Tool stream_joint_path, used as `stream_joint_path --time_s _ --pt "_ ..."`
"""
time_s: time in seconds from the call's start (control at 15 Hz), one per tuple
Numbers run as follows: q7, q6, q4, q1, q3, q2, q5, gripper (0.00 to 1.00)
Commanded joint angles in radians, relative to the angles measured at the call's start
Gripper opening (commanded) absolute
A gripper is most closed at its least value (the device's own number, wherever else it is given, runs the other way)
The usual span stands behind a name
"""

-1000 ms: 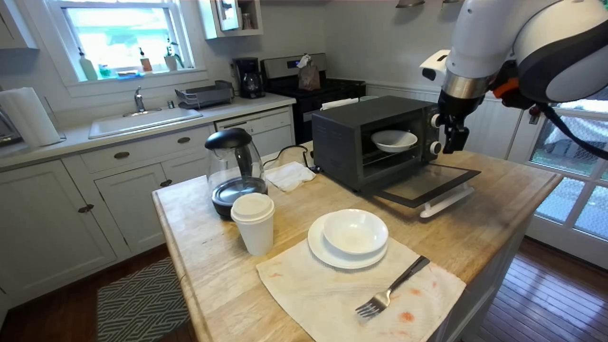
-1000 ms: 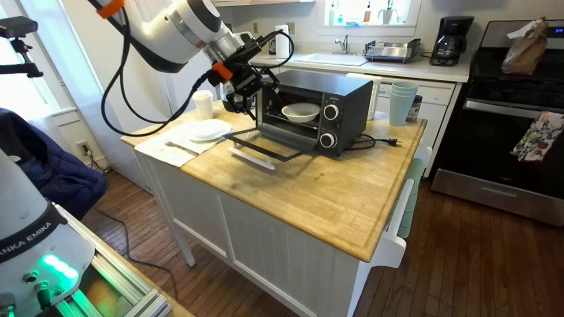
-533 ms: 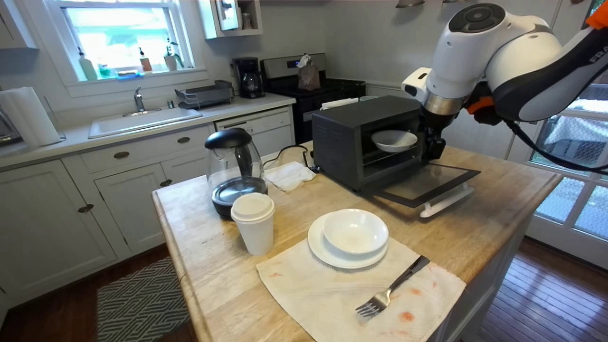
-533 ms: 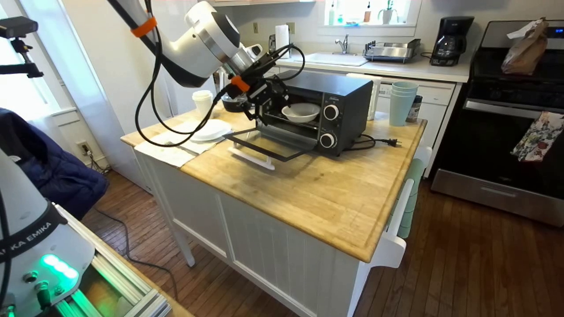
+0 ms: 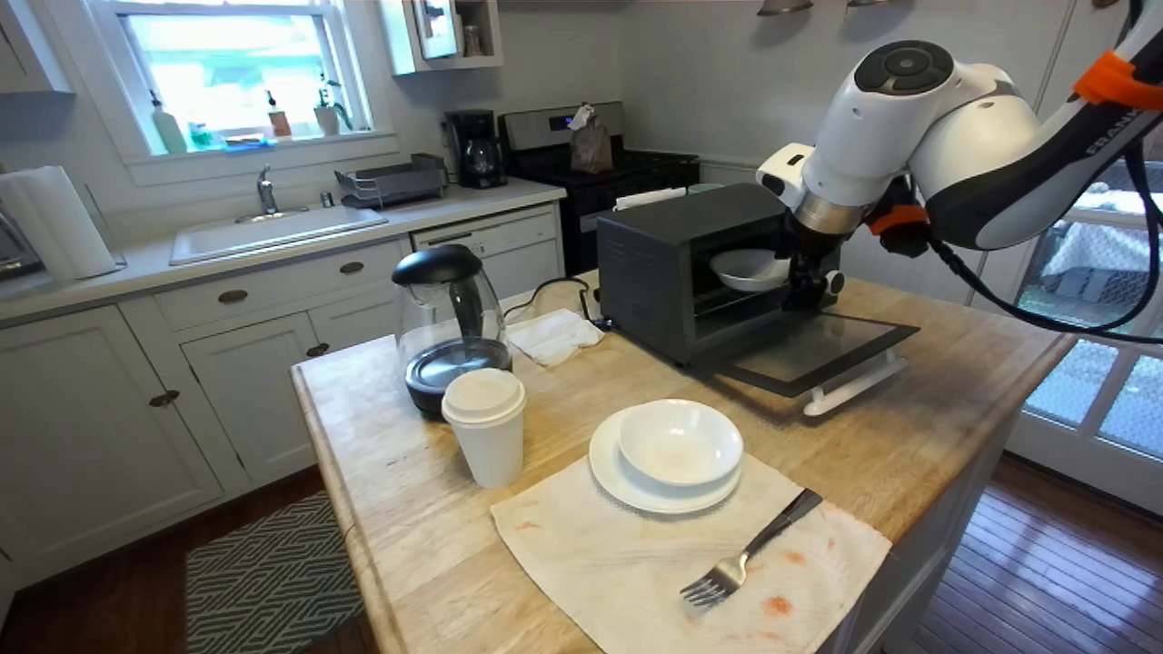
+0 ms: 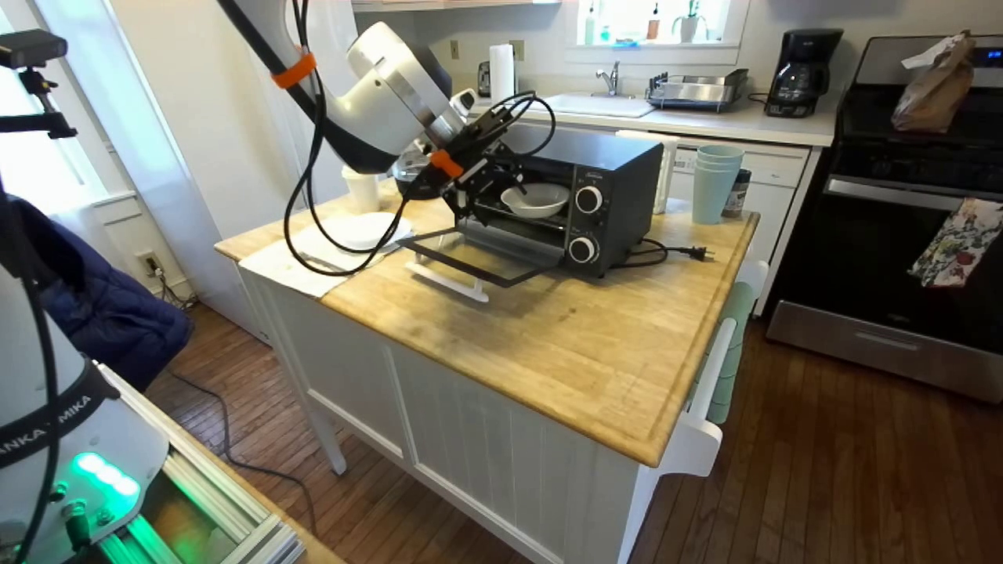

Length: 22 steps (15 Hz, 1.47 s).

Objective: Remove the bowl from the oven then close the oven

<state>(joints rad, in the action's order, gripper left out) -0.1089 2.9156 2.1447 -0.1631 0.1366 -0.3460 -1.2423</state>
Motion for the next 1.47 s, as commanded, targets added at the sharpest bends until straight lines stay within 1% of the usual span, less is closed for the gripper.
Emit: stream_joint_path --time_s 0.0,0.13,0.2,0.33,0.6,0.67,0.73,0.93,1.07,1.13,1.27,1.33,1.4 --pt "-0.029 0.048 -0.048 0.0 0.012 -0.051 -0.032 0.95" --pt "-0.022 0.058 -0.057 -0.001 0.012 -0.062 -0.026 0.86" --pt "-0.023 0.059 -0.06 0.001 0.013 -0.064 -0.028 0.86" --pt "-0.023 0.056 -0.062 0.003 0.013 -0.062 -0.027 0.92" --pt "-0.014 0.052 -0.067 0.002 0.009 -0.057 -0.016 0.82" --pt "-0.013 0.051 -0.069 0.001 0.008 -0.057 -0.015 0.69" --pt "-0.014 0.05 -0.07 0.002 0.008 -0.057 -0.015 0.64" --pt "-0.016 0.047 -0.075 0.005 0.009 -0.056 -0.018 0.52" --pt "-0.017 0.048 -0.075 0.005 0.008 -0.056 -0.015 0.51" --pt "-0.016 0.048 -0.075 0.005 0.008 -0.055 -0.016 0.54" --pt "-0.015 0.048 -0.075 0.005 0.008 -0.056 -0.015 0.55" --pt "-0.014 0.048 -0.075 0.005 0.008 -0.057 -0.014 0.54" --pt "-0.014 0.048 -0.076 0.005 0.007 -0.057 -0.014 0.5"
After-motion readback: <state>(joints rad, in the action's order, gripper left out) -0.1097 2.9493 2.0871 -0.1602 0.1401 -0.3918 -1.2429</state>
